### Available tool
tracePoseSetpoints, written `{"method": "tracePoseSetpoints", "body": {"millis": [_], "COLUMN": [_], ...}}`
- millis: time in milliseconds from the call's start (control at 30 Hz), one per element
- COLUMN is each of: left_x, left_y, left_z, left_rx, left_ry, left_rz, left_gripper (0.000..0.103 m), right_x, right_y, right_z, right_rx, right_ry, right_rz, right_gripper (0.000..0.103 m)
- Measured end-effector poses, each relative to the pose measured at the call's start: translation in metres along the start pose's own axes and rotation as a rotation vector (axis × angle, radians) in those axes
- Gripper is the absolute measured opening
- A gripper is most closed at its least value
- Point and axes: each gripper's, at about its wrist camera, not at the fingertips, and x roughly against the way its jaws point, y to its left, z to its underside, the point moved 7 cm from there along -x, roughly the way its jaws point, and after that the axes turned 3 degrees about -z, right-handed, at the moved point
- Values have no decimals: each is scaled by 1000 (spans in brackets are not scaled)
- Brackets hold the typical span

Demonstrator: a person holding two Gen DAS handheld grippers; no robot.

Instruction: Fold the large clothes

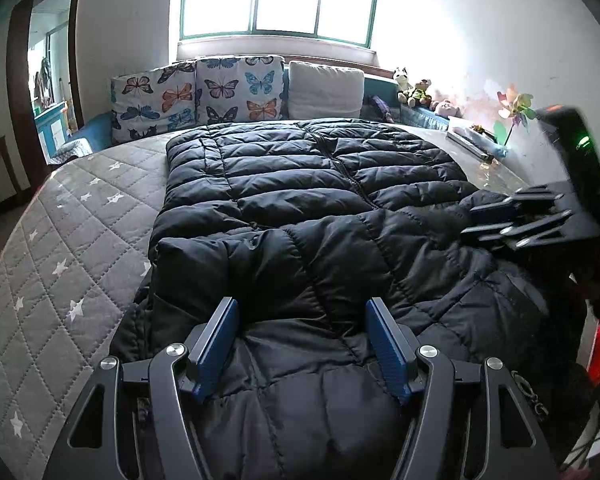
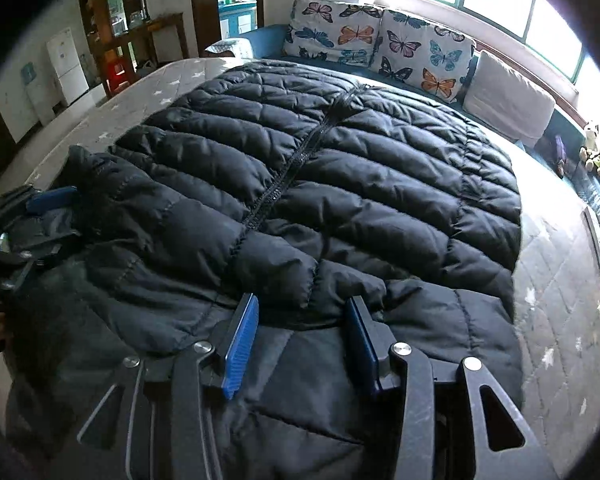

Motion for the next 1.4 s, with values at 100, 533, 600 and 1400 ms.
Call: {"method": "tracePoseSetpoints", "body": {"millis": [100, 533, 600, 1400], "left_x": [1, 0, 0, -9], "left_y": [-1, -1, -2, -25], "left_z": [0, -1, -1, -38], "left_rx": [3, -7, -14, -78], "left_ry": [-1, 3, 5, 108], "left_rz": [0, -19, -28, 33], "left_gripper": [71, 71, 71, 71], "right_x": [34, 41, 44, 40], "right_y": [-8, -53, -52, 51], "right_z": [4, 88, 88, 28], "right_rx": [-28, -188, -198, 97], "right_ry": [-46, -109, -127, -125], "right_rz": [-17, -60, -59, -61], "right_gripper": [50, 51, 51, 51]}}
